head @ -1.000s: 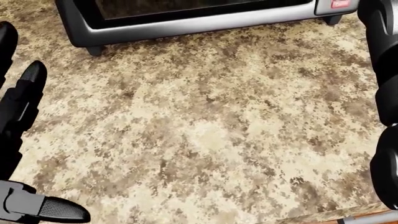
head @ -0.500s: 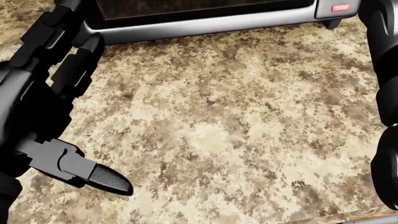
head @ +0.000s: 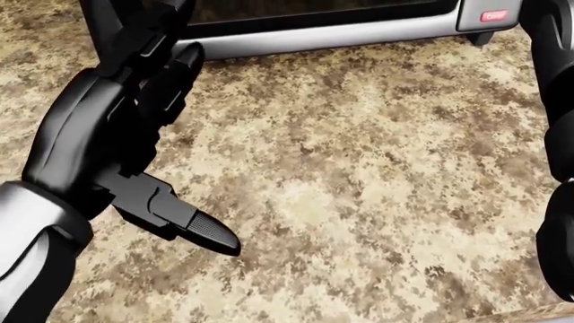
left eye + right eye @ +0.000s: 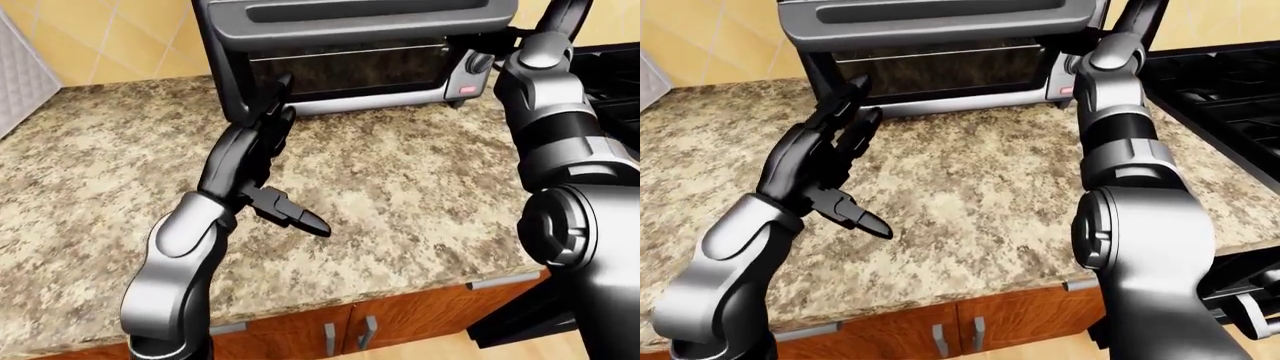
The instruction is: Close the toaster oven door.
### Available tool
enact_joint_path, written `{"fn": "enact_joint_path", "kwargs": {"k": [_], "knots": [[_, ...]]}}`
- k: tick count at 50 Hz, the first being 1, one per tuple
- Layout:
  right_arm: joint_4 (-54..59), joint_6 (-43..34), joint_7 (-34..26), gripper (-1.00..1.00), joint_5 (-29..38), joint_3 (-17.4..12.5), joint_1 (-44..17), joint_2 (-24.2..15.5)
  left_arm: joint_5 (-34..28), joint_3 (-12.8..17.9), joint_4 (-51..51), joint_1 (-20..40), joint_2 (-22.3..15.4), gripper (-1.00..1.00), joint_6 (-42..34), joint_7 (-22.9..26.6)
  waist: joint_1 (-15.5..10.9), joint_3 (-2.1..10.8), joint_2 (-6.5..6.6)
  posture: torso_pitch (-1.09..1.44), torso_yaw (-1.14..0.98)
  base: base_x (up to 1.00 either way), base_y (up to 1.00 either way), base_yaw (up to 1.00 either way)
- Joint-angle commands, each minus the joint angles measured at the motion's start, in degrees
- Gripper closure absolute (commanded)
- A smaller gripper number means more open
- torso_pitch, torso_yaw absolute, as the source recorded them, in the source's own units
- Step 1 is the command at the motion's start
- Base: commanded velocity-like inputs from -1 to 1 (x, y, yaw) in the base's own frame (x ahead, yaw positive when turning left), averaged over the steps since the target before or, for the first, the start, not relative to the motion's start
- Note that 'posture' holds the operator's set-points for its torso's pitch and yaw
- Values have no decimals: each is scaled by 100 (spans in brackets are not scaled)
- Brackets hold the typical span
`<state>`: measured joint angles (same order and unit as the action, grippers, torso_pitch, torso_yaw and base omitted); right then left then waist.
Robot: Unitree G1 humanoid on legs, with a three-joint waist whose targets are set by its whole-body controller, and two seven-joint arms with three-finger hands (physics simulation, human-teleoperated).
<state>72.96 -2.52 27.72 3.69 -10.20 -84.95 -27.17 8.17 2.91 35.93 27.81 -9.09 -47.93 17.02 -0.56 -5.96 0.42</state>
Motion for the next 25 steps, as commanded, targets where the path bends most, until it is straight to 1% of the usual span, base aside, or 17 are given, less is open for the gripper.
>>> {"fn": "enact_joint_path", "kwargs": {"k": [1, 7, 15, 19, 25], "knots": [[-701, 610, -46, -100, -41, 26, -549, -13, -71, 15, 72, 111, -9, -100, 248, 64, -67, 302, -124, 0, 0, 0, 0, 0], [-701, 607, -40, -100, -43, 27, -547, -1, -178, -4, -144, 243, 44, -100, 326, 162, -71, 301, -139, 0, 0, 0, 0, 0], [-695, 600, -42, -100, -41, 28, -581, -4, -354, -109, -483, 471, 124, -100, 479, 296, -72, 304, -157, 0, 0, 0, 0, 0], [-686, 612, -40, -100, -41, 25, -569, -6, -409, -142, -541, 482, 154, -100, 541, 360, -78, 301, -156, 0, 0, 0, 0, 0], [-683, 606, -29, -100, -35, 27, -593, -6, -484, -120, -718, 651, 163, -100, 613, 441, -83, 295, -162, 0, 0, 0, 0, 0]]}}
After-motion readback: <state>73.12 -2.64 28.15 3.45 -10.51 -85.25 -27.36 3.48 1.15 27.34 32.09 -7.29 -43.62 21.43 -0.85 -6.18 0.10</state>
